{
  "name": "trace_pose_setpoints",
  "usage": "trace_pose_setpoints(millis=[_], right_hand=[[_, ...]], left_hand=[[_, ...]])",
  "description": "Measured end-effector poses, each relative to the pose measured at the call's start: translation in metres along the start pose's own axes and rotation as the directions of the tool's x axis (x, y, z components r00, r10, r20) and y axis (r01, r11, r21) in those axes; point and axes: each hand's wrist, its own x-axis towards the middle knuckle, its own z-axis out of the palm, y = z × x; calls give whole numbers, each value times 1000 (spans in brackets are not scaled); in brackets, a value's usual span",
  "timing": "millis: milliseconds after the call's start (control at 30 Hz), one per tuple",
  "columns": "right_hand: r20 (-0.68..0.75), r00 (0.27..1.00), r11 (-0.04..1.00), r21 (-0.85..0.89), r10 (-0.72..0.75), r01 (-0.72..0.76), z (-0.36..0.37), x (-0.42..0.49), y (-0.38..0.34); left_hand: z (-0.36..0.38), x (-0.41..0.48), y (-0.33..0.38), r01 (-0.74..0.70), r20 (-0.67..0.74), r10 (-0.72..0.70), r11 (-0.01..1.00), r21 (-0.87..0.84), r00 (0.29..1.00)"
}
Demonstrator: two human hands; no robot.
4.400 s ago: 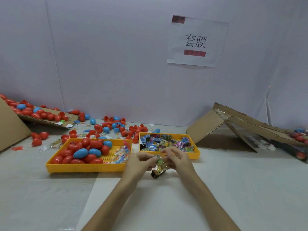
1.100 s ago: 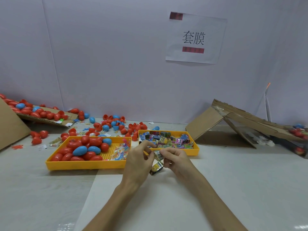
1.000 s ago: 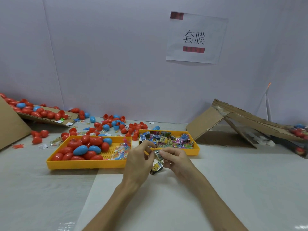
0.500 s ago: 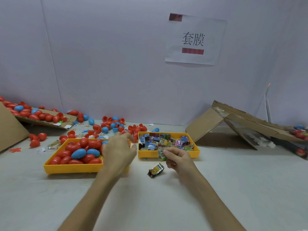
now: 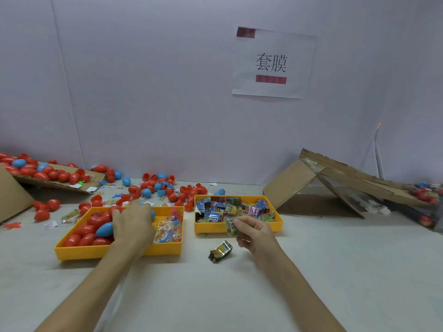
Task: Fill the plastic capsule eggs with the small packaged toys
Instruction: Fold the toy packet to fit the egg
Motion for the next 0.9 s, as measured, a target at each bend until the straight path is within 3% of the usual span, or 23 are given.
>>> trace_pose_setpoints(millis=[200, 267, 300, 367, 400, 467, 500, 533, 567, 700, 900], right_hand=[[6, 1000, 1000, -21, 13, -12, 1, -3, -2], [10, 1000, 1000, -18, 16, -16, 2, -3, -2], [13, 1000, 1000, -18, 14, -14, 2, -3, -2], [25, 1000, 1000, -28, 9, -8, 2, -4, -2], [33, 999, 999, -33, 7, -6, 2, -4, -2], [43, 999, 999, -37, 7, -6, 2, -4, -3], [47, 999, 999, -39, 8, -6, 2, -4, -3], [51, 999, 999, -41, 6, -4, 2, -4, -3], [55, 999, 999, -40, 1, 1, 2, -4, -2], [35, 999, 999, -31, -32, 33, 1, -3, -1], [6, 998, 998, 14, -58, 58, -2, -2, -3]], left_hand=[[4, -7, -1, -18, -186, -5, 992, -122, 982], [0, -12, 4, -129, -332, 9, 931, -341, 943], [-5, -14, 8, -209, -382, 0, 838, -505, 924], [-14, -18, 19, -226, -307, -89, 491, -841, 948], [-18, -20, 26, -134, -163, -119, 223, -966, 979], [-28, -26, 41, 143, 148, 12, -352, -925, 989], [-30, -30, 47, 243, 222, 103, -514, -823, 970], [-29, -34, 53, 286, 244, 150, -561, -777, 958], [-27, -38, 59, 282, 241, 147, -537, -795, 959], [-10, -57, 78, 69, 72, -5, -226, -972, 997], [-4, -68, 81, -14, -35, 136, -152, -988, 990]])
